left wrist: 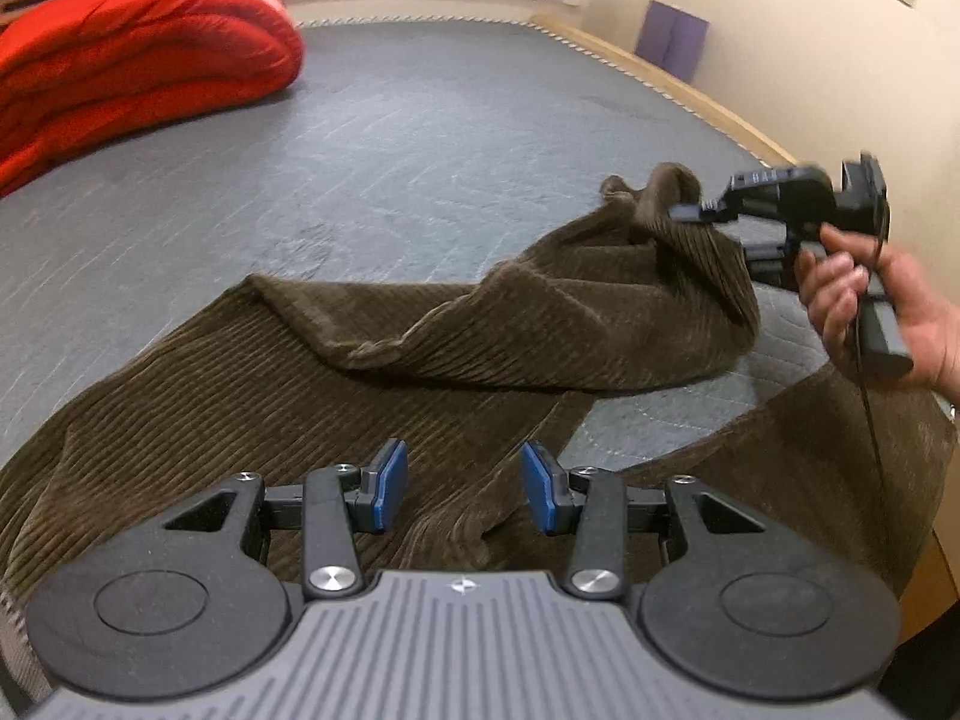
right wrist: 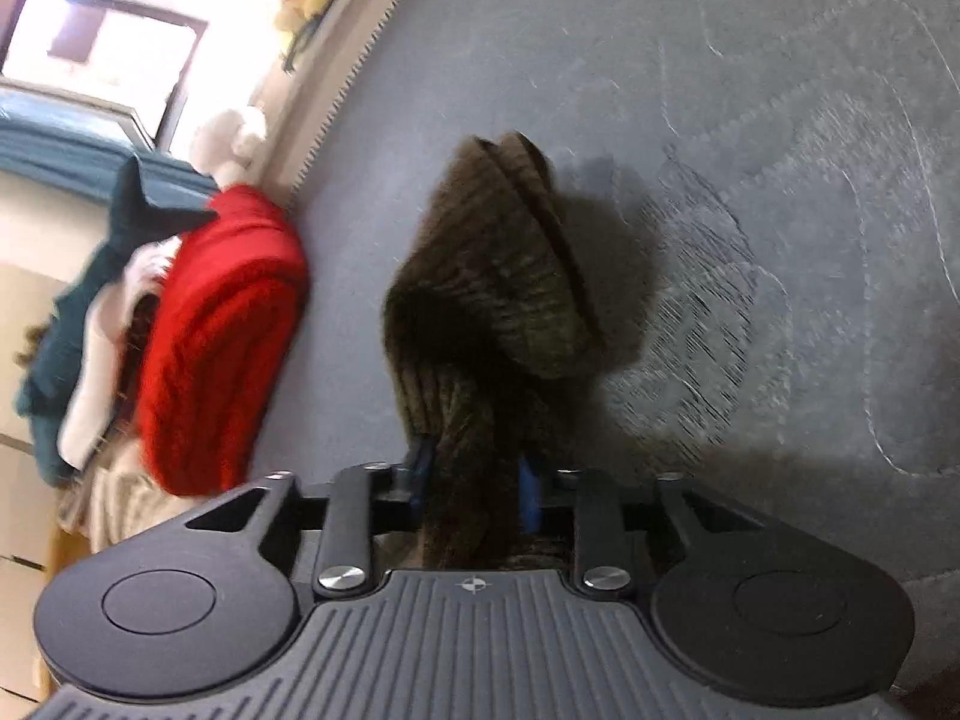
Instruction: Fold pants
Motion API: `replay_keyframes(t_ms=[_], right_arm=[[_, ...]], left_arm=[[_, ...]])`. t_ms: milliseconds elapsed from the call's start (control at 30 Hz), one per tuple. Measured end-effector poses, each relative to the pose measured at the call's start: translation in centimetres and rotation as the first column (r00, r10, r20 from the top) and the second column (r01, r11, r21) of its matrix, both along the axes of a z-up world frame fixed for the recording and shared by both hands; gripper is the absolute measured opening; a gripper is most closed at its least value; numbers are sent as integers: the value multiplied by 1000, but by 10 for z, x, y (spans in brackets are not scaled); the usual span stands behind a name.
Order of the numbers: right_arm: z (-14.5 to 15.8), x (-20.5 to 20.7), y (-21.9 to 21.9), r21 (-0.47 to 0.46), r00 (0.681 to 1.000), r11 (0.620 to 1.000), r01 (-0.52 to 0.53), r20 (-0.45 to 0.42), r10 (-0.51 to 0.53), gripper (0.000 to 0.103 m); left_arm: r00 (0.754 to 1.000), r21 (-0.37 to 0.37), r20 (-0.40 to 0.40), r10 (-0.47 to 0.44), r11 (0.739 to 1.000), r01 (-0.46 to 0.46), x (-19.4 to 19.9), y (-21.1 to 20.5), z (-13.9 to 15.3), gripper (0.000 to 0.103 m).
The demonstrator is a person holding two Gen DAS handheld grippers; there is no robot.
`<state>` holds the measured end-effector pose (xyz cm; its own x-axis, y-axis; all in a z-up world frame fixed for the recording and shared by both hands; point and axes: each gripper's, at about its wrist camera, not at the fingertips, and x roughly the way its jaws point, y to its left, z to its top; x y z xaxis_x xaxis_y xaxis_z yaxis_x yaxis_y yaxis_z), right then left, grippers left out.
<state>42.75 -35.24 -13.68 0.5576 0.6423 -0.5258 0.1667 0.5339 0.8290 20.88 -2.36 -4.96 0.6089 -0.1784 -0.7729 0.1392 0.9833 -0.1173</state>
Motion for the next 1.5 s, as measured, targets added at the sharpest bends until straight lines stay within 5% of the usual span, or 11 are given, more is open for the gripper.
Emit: replay_keyframes(t_ms=[167, 233, 367, 467, 567, 633, 767, 833, 967, 1267, 1500], right_arm=[[33, 8, -14, 106, 983, 985, 139, 107, -151, 14], [66, 3, -33, 147, 923, 946, 289, 221, -316, 12], [124, -16, -57, -106, 779, 824, 556, 411, -473, 12], [108, -16, -60, -359, 778, 694, 623, 376, -504, 14], [58, -2, -75, -376, 844, 761, 529, 139, -518, 20], [32, 0, -85, -345, 846, 787, 511, 41, -531, 21], [16, -4, -105, -311, 805, 766, 562, -7, -594, 43], [12, -2, -111, -282, 793, 764, 580, -19, -609, 43], [6, -6, -121, -259, 776, 752, 606, -17, -630, 46], [-31, -15, -131, 13, 785, 791, 611, -139, -604, 49], [-39, -17, -132, 43, 782, 785, 618, -142, -607, 48]], left_arm=[[997, -17, 3, -73, 997, 73, 17, -21, -25, 58], [994, 10, 9, -105, 994, 105, 22, -31, -34, 60], [990, 80, -40, -133, 988, 136, 34, -42, -57, 60], [985, 127, -79, -151, 979, 160, 40, -43, -73, 60], [983, 117, -90, -159, 979, 169, 44, -40, -80, 60], [981, 114, -94, -169, 977, 179, 45, -38, -80, 59], [967, 138, -107, -229, 960, 243, 48, -41, -78, 22], [954, 164, -119, -273, 943, 290, 43, -45, -73, 8], [937, 161, -129, -324, 926, 342, 37, -34, -50, 8], [890, 194, -233, -393, 877, 439, 17, -11, -33, 7], [902, 189, -233, -365, 892, 410, 15, -6, -40, 8]])
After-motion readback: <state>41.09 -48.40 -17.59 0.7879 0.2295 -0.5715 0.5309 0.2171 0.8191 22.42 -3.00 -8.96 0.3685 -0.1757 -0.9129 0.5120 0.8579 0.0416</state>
